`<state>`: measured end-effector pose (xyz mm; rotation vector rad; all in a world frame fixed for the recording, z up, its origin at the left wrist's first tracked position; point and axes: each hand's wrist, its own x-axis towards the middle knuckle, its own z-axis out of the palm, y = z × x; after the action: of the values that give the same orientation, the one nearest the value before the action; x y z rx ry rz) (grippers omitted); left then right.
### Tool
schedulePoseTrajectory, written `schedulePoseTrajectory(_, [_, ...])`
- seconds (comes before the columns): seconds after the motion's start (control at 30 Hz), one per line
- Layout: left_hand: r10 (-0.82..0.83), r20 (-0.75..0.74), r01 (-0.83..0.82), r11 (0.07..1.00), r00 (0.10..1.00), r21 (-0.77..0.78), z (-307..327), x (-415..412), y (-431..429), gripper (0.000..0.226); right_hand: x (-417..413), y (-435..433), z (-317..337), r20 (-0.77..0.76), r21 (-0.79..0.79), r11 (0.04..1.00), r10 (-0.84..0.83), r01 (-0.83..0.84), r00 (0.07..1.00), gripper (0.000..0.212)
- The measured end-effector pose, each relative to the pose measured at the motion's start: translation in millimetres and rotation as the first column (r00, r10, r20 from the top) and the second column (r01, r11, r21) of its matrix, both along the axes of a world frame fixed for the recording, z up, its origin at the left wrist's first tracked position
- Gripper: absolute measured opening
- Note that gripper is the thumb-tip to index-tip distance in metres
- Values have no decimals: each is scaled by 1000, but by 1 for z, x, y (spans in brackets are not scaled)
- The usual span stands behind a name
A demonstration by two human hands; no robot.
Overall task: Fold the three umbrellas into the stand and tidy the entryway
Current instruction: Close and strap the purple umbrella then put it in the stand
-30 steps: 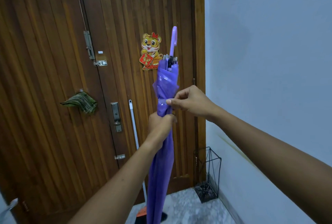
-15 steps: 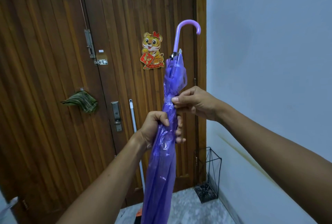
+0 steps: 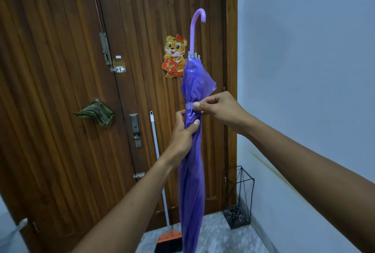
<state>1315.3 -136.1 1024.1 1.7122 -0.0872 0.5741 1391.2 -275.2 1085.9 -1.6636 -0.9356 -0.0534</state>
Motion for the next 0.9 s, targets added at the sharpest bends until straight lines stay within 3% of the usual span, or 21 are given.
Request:
schedulePoseTrajectory(0.17, [-104,48,110,980,993,-165,5,-3,10,17,2,2,-4,-146,128,991,50,-31,988,23])
schedulePoseTrajectory(0.37, [-208,93,225,938,974,-264,12,-4,12,38,1,5,1,-325,282,959,91,5,941,30])
schedulePoseTrajectory(0.6, [-183,116,209,937,976,-281,12,-1,13,54,0,6,-2,-215,298,955,74,-7,974,25])
schedulePoseTrajectory(0.9, [-221,96,240,918,971,-315,13,1,11,48,-4,13,-9,-199,388,919,7,73,980,18])
